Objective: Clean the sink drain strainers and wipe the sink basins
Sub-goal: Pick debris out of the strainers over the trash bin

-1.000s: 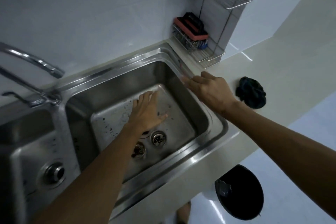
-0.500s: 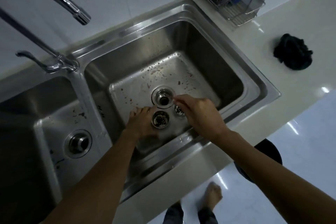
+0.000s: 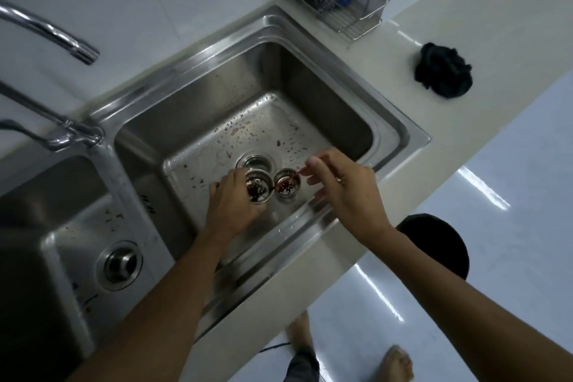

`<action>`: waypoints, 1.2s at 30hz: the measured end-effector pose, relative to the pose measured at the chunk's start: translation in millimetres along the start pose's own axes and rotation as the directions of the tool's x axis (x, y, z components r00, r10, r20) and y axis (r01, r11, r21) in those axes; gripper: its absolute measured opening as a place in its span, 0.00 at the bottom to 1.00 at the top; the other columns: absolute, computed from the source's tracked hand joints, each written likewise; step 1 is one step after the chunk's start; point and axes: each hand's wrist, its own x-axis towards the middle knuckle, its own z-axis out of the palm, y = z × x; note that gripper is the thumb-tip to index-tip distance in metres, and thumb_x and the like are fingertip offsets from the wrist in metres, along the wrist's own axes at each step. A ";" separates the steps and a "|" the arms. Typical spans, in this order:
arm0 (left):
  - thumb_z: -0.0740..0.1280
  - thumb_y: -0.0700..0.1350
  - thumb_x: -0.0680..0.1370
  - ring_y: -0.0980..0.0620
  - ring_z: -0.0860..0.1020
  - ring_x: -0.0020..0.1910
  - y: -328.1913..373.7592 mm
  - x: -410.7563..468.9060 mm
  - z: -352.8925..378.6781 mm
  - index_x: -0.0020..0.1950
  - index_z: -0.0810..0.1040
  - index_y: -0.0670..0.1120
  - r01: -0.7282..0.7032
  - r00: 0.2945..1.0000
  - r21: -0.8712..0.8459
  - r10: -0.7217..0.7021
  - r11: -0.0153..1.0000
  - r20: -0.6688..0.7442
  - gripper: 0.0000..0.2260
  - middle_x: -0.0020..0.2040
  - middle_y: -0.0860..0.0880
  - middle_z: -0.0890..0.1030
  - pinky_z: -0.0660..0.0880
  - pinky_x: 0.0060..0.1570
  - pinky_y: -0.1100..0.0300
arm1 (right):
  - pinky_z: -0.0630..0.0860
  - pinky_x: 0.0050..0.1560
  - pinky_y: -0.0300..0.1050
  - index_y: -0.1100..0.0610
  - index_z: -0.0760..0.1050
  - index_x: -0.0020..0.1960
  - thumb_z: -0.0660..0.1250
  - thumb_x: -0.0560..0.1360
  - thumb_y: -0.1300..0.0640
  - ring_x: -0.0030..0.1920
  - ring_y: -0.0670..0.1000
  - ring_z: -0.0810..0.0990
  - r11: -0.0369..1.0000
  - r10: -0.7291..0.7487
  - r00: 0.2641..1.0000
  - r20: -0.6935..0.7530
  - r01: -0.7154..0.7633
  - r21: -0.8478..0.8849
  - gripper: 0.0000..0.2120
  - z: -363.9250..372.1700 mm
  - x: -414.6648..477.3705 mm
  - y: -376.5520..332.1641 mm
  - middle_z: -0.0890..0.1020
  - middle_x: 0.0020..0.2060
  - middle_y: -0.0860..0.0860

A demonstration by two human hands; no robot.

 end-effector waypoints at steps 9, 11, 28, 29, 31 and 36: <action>0.73 0.67 0.70 0.53 0.77 0.62 204.3 13.6 -54.6 0.70 0.73 0.51 -0.411 0.880 0.009 0.399 0.912 -0.258 0.34 0.63 0.54 0.79 0.61 0.64 0.52 | 0.84 0.40 0.42 0.55 0.79 0.52 0.63 0.84 0.50 0.43 0.45 0.86 0.980 0.063 0.912 -0.406 0.021 0.199 0.10 -147.8 -33.7 -6.0 0.87 0.43 0.45; 0.73 0.68 0.71 0.54 0.78 0.60 259.9 8.9 -41.5 0.68 0.73 0.52 -0.504 0.818 0.053 0.496 0.862 -0.291 0.32 0.61 0.56 0.79 0.65 0.65 0.50 | 0.84 0.40 0.43 0.55 0.79 0.52 0.63 0.84 0.51 0.44 0.46 0.86 0.981 0.084 0.887 -0.454 0.006 0.192 0.10 -188.1 -50.1 7.9 0.87 0.44 0.44; 0.77 0.57 0.70 0.48 0.76 0.64 435.7 -37.0 292.4 0.67 0.75 0.44 -0.699 0.711 -0.123 0.703 0.704 -0.014 0.31 0.63 0.49 0.78 0.68 0.64 0.48 | 0.80 0.54 0.44 0.54 0.82 0.55 0.66 0.82 0.52 0.48 0.43 0.83 0.881 0.446 0.716 -0.537 -0.457 0.122 0.08 -256.7 -192.0 297.6 0.85 0.47 0.45; 0.78 0.56 0.69 0.47 0.76 0.65 428.3 -33.7 315.8 0.68 0.74 0.44 -0.684 0.721 -0.146 0.693 0.714 0.015 0.31 0.64 0.48 0.77 0.68 0.63 0.48 | 0.80 0.54 0.41 0.53 0.83 0.55 0.67 0.82 0.52 0.48 0.42 0.83 0.864 0.471 0.706 -0.528 -0.489 0.118 0.09 -246.6 -198.8 318.5 0.86 0.48 0.45; 0.80 0.55 0.68 0.47 0.75 0.66 413.2 -24.1 362.6 0.68 0.73 0.45 -0.665 0.725 -0.189 0.685 0.723 0.069 0.33 0.65 0.48 0.76 0.68 0.64 0.48 | 0.78 0.53 0.32 0.50 0.84 0.55 0.67 0.81 0.50 0.47 0.36 0.81 0.829 0.522 0.675 -0.521 -0.544 0.127 0.08 -225.5 -213.6 362.2 0.86 0.48 0.41; 0.81 0.52 0.66 0.47 0.76 0.65 369.0 -3.8 459.0 0.70 0.74 0.45 -0.671 0.695 -0.199 0.700 0.714 0.165 0.35 0.64 0.50 0.78 0.67 0.64 0.50 | 0.79 0.51 0.29 0.48 0.84 0.55 0.70 0.80 0.49 0.47 0.37 0.83 0.771 0.611 0.609 -0.505 -0.602 0.208 0.07 -162.6 -235.2 463.1 0.86 0.47 0.39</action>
